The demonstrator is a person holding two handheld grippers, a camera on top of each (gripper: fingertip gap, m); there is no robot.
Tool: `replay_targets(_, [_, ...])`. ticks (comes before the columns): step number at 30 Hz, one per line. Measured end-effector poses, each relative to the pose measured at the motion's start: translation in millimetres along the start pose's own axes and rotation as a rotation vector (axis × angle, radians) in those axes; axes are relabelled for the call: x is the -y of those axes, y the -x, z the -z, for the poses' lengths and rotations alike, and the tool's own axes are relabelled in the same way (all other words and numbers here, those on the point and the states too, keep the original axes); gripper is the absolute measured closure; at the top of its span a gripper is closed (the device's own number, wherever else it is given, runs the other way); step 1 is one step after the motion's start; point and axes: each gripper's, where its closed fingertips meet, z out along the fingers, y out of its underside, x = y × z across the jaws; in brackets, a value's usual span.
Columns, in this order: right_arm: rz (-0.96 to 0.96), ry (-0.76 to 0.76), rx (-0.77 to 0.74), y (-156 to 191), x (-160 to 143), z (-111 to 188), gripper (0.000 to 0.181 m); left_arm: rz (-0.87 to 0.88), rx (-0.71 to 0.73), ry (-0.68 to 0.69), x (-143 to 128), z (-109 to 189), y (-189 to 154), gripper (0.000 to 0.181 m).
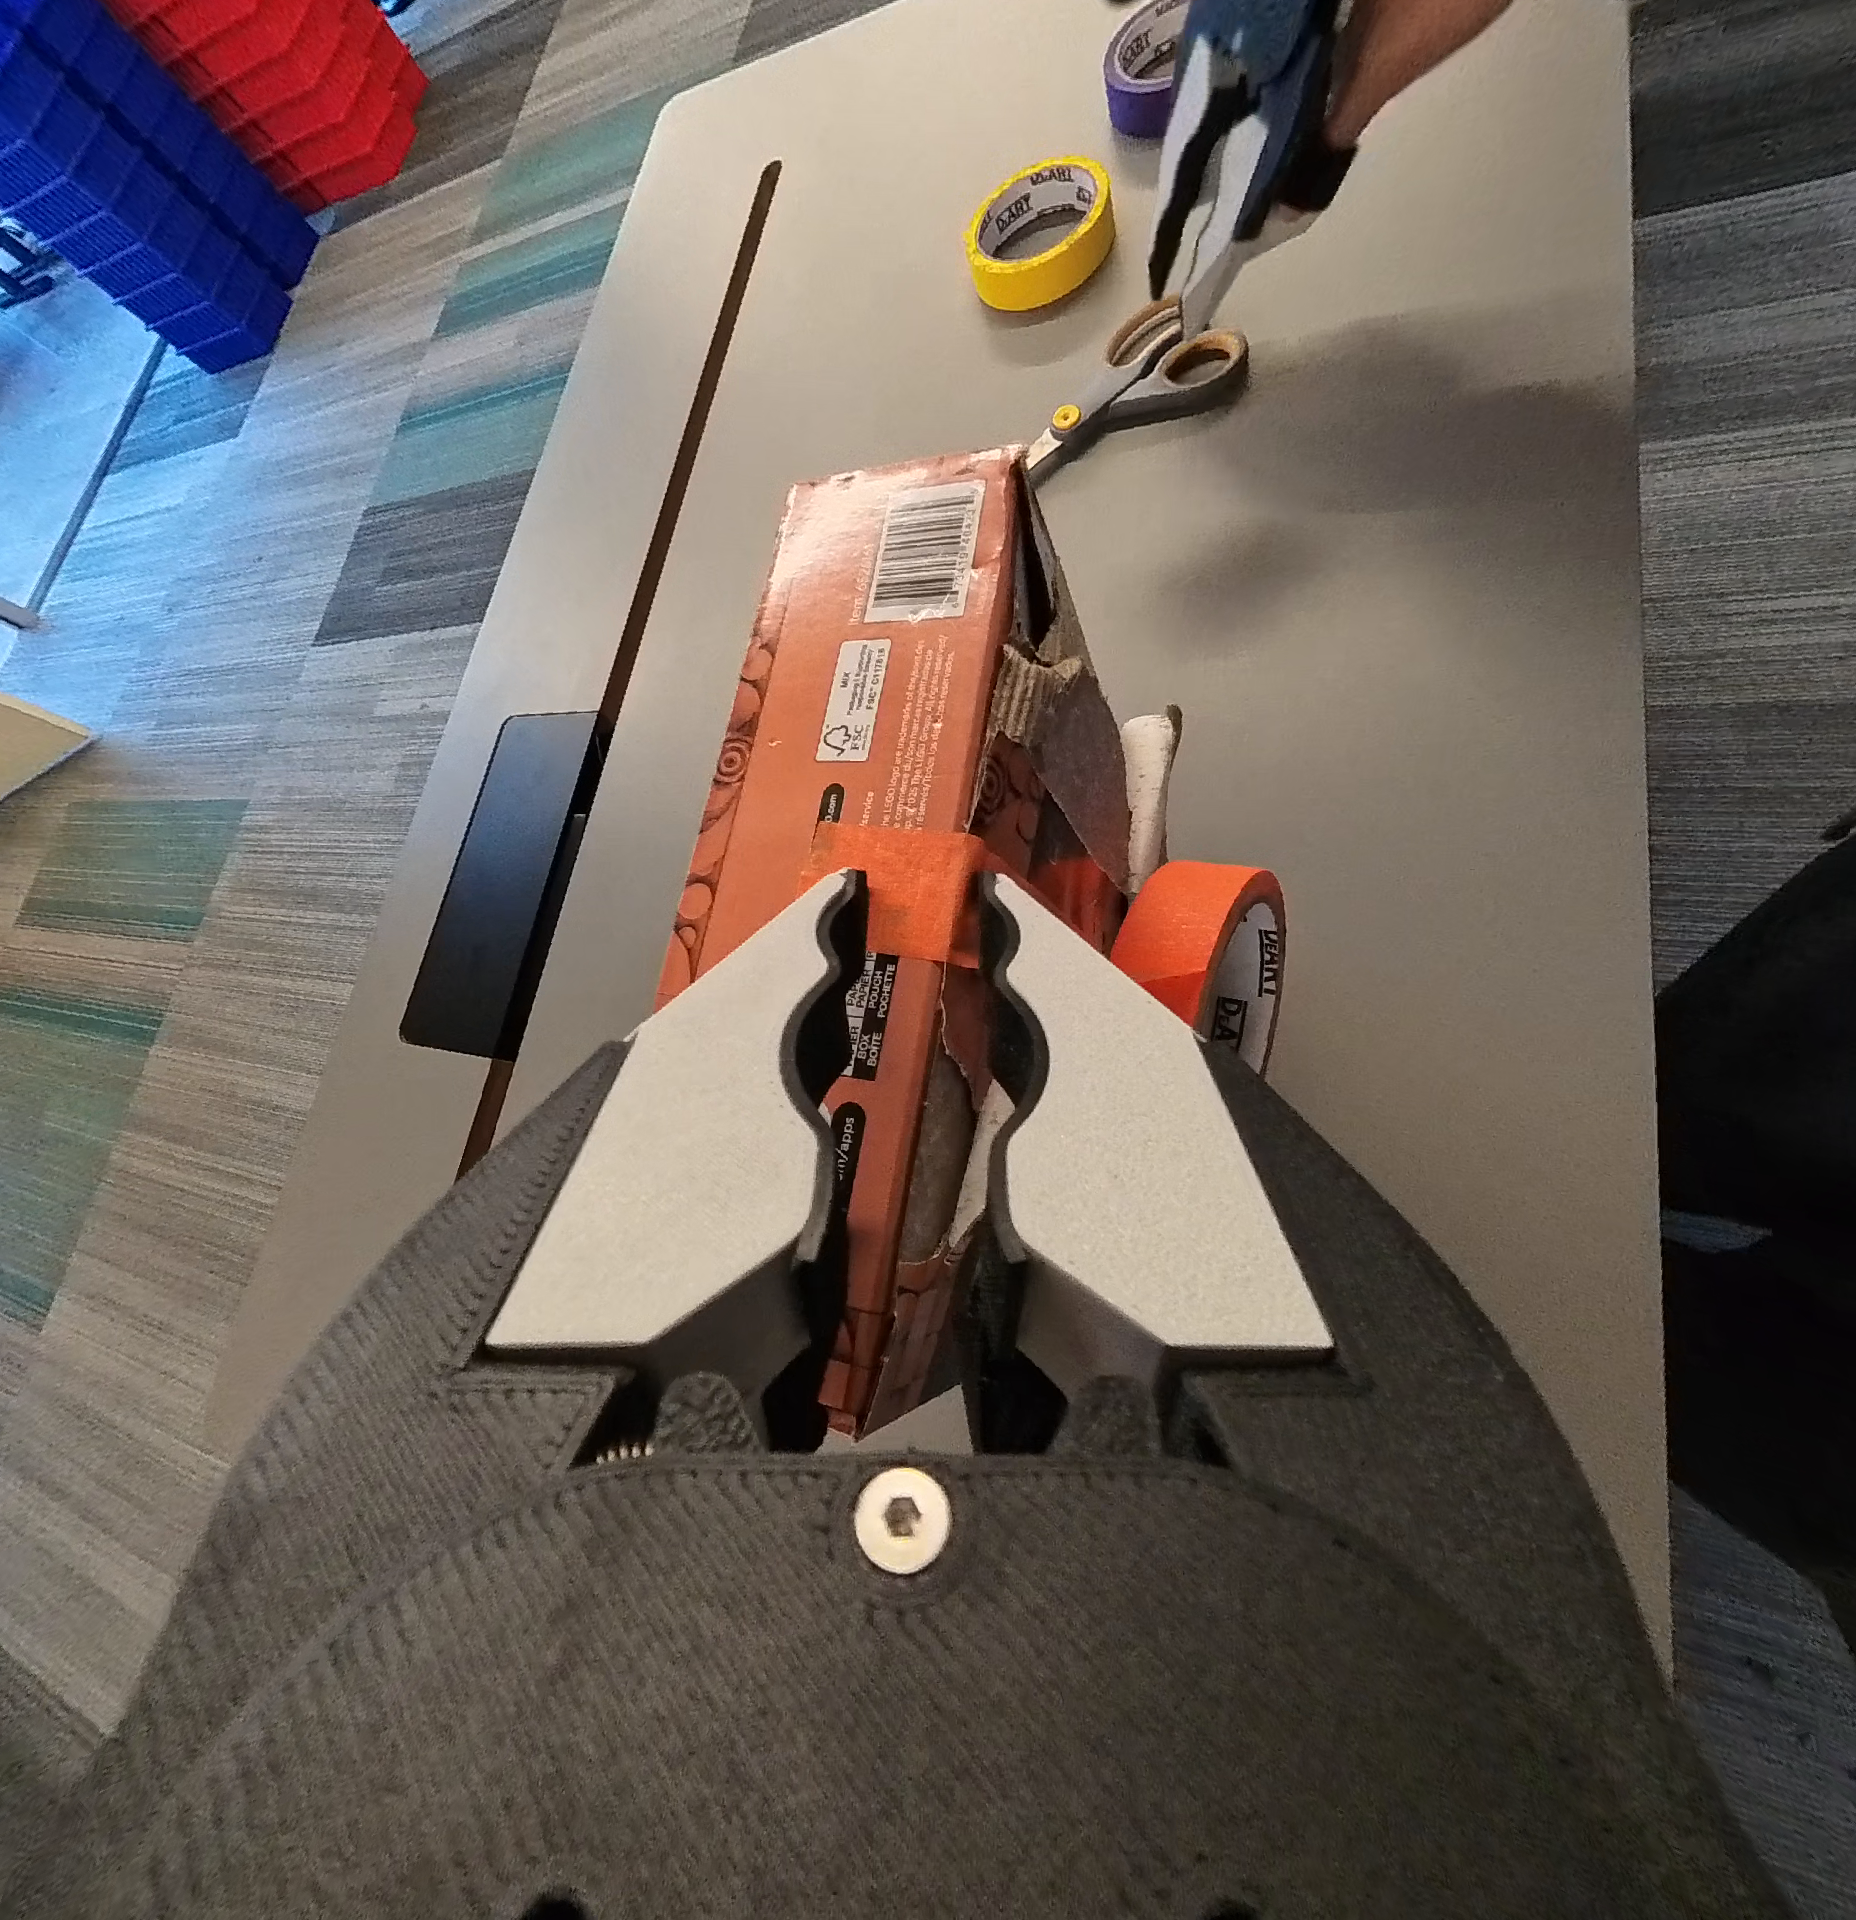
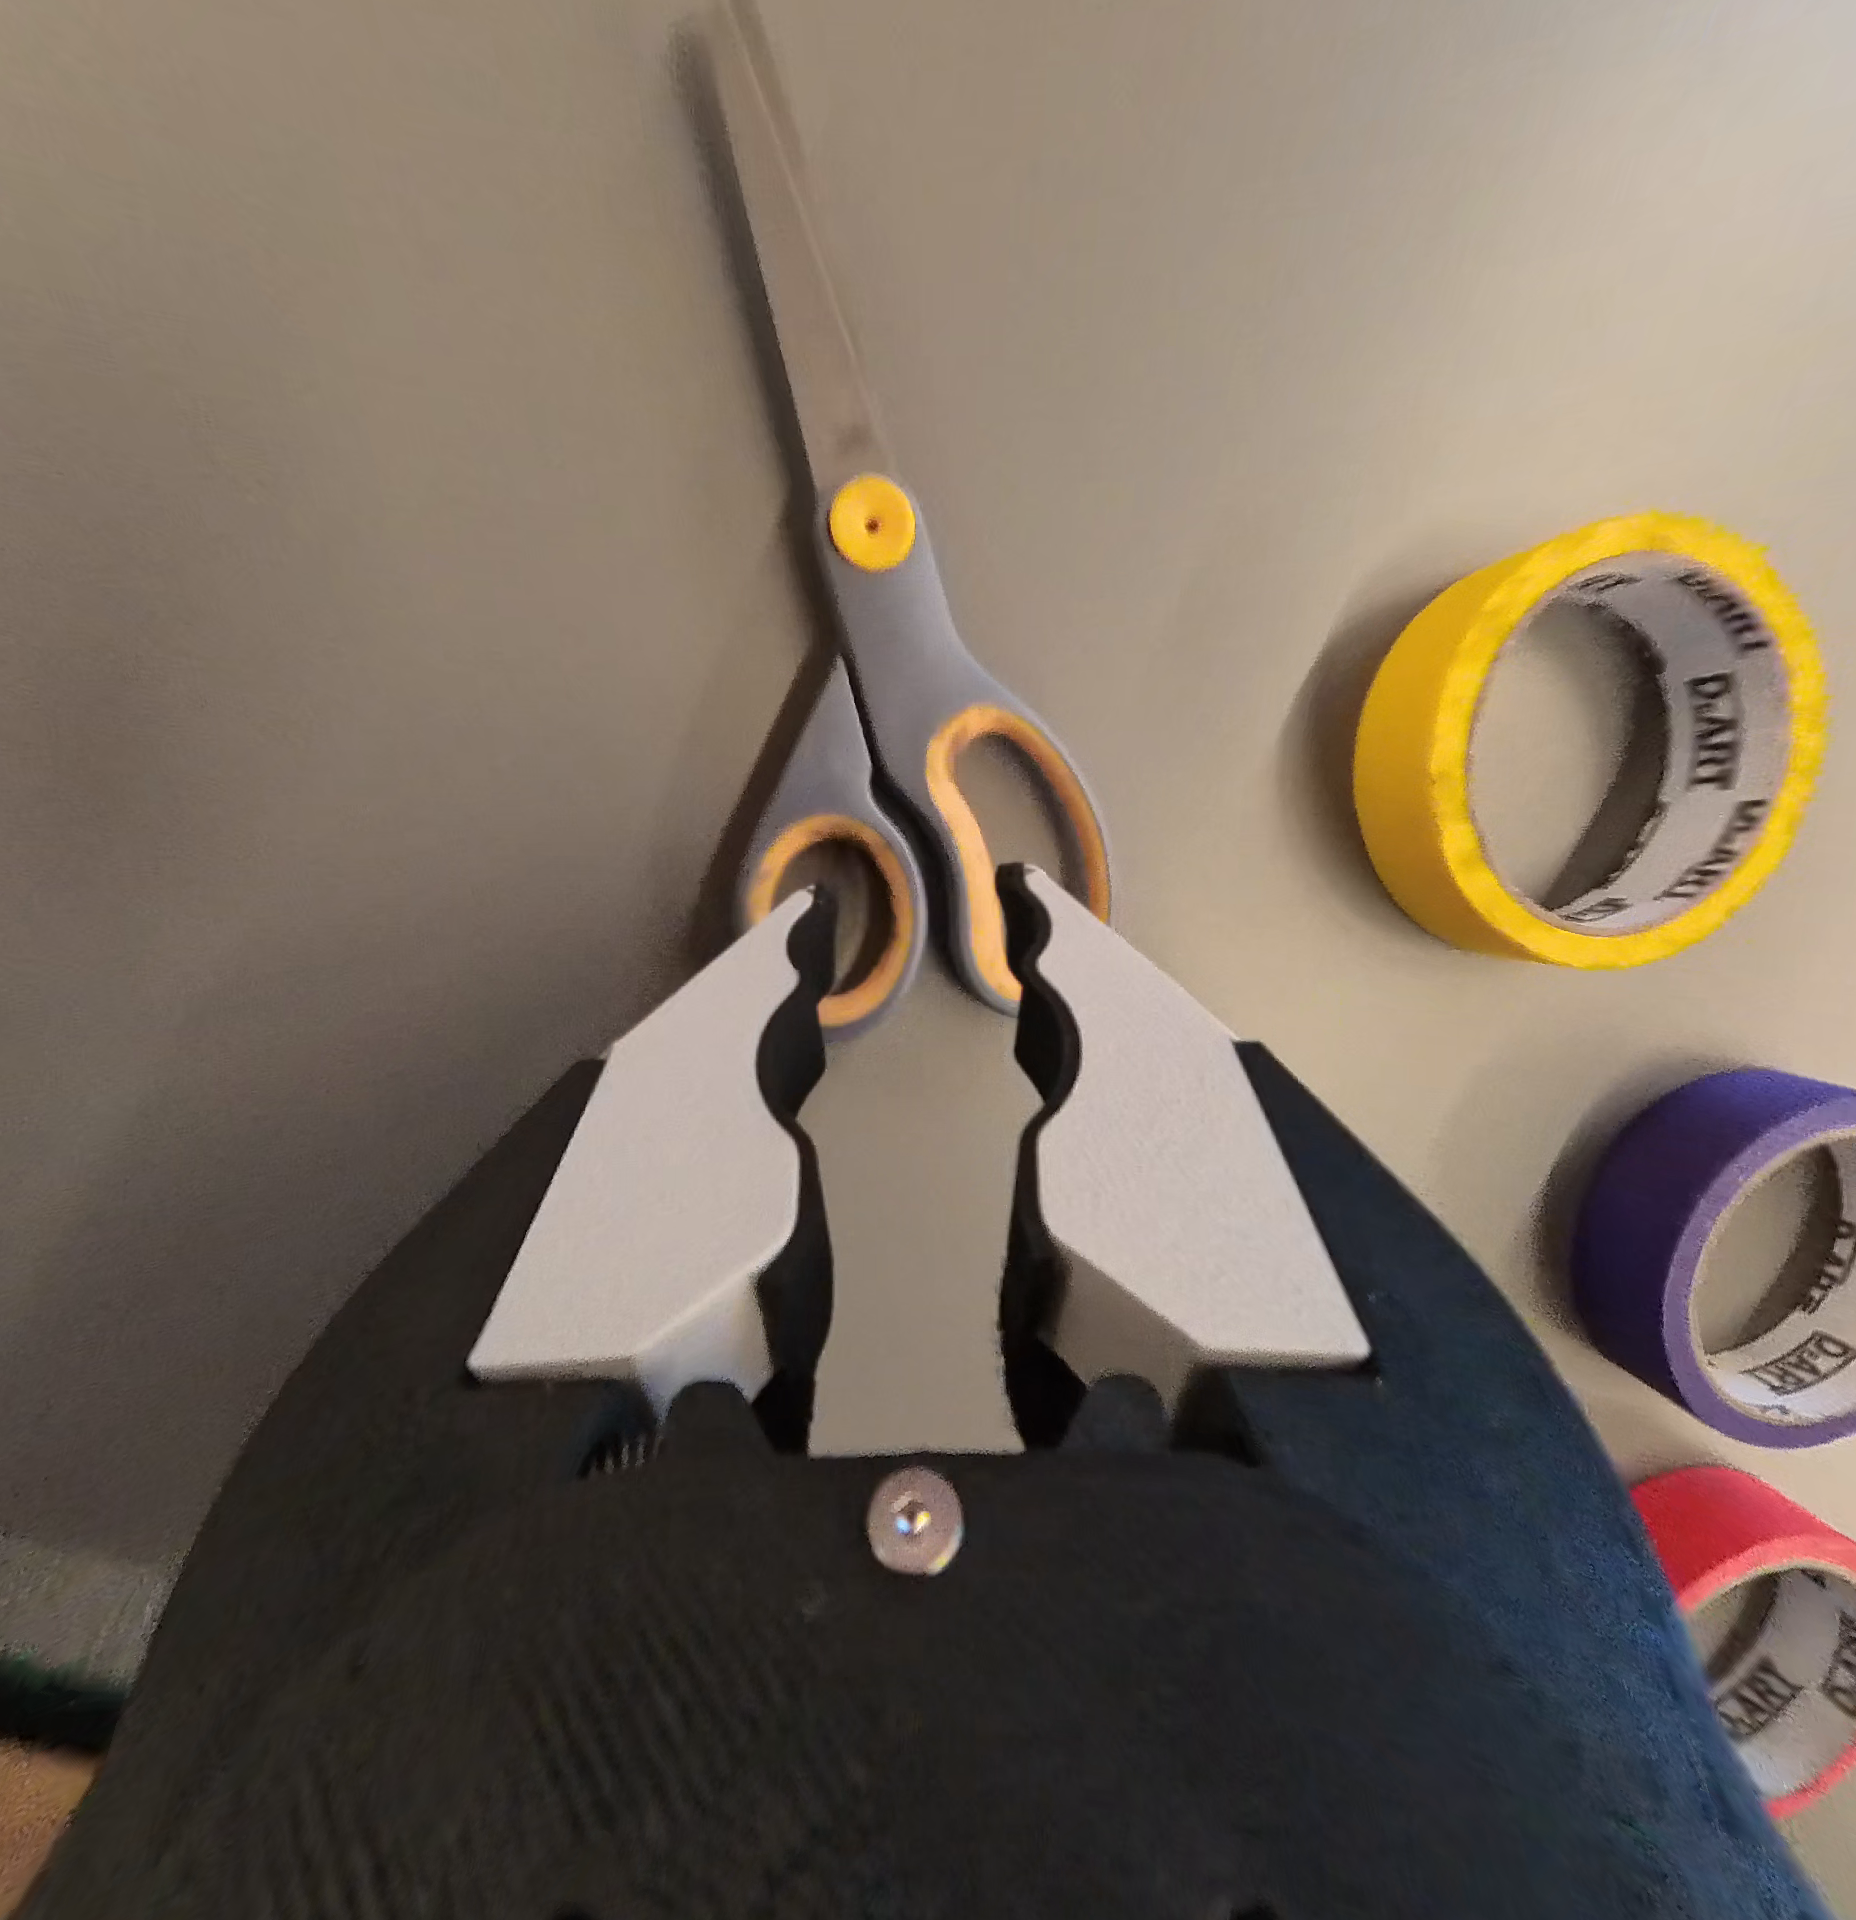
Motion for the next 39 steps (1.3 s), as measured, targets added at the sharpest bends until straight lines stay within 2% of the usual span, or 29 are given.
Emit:
replay_targets(5, [-0.018,0.077,0.077,-1.6,-8.2,-23.8,0.142,0.008,-0.005,0.0,0.1,0.2,-0.1,0.162])
replay_targets(8, [-0.092,0.084,0.154,10.0,-9.1,-26.0,0.156,0.006,-0.003,0.0,0.1,0.0,0.2,0.161])
replay_targets(10, [-0.09,0.084,0.149,19.0,-11.5,-23.5,0.157,0.007,-0.005,-0.001,-0.1,-0.1,1.0,0.162])
replay_targets(14, [-0.125,0.128,0.158,59.0,-24.4,-11.6,0.157,0.003,-0.006,-0.007,-0.6,-0.5,3.1,0.162])
replay_targets(18, [-0.244,0.196,0.151,118.8,-42.7,6.4,0.157,-0.008,-0.005,-0.015,-0.8,-0.6,3.9,0.162])
replay_targets(22, [-0.298,0.191,0.131,163.5,-43.5,13.3,0.157,-0.018,0.003,-0.02,-0.6,-0.7,3.5,0.162])
replay_targets(27, [-0.383,0.2,0.181,200.3,-35.6,16.8,0.154,-0.036,0.013,-0.029,-0.7,-0.8,3.9,0.162])
replay_targets(29, [-0.459,0.205,0.182,207.7,-34.8,25.9,0.142,-0.032,0.009,-0.027,-0.8,-1.0,3.8,0.162])
replay_targets(30, [-0.482,0.184,0.152,207.7,-32.6,34.8,0.142,-0.032,0.008,-0.027,-0.8,-1.0,3.8,0.162])
replay_targets(32, [-0.482,0.049,0.065,204.3,-12.4,58.8,0.142,-0.033,0.009,-0.029,-0.8,-1.0,3.9,0.162])
replay_targets(33, [-0.453,-0.059,0.051,207.7,7.3,72.7,0.142,-0.033,0.009,-0.029,-0.7,-1.0,3.5,0.162])
replay_targets(35, [-0.386,-0.331,0.096,227.7,59.6,98.5,0.124,-0.036,0.011,-0.03,-0.4,-1.0,2.7,0.162])
replay_targets(37, [-0.366,-0.585,0.327,275.0,111.6,118.9,0.119,-0.039,0.012,-0.031,-0.3,-1.1,2.2,0.162])
replay_targets(39, [-0.356,-0.648,0.503,314.4,137.4,115.3,0.115,-0.038,0.008,-0.032,-0.4,-1.2,2.4,0.162])
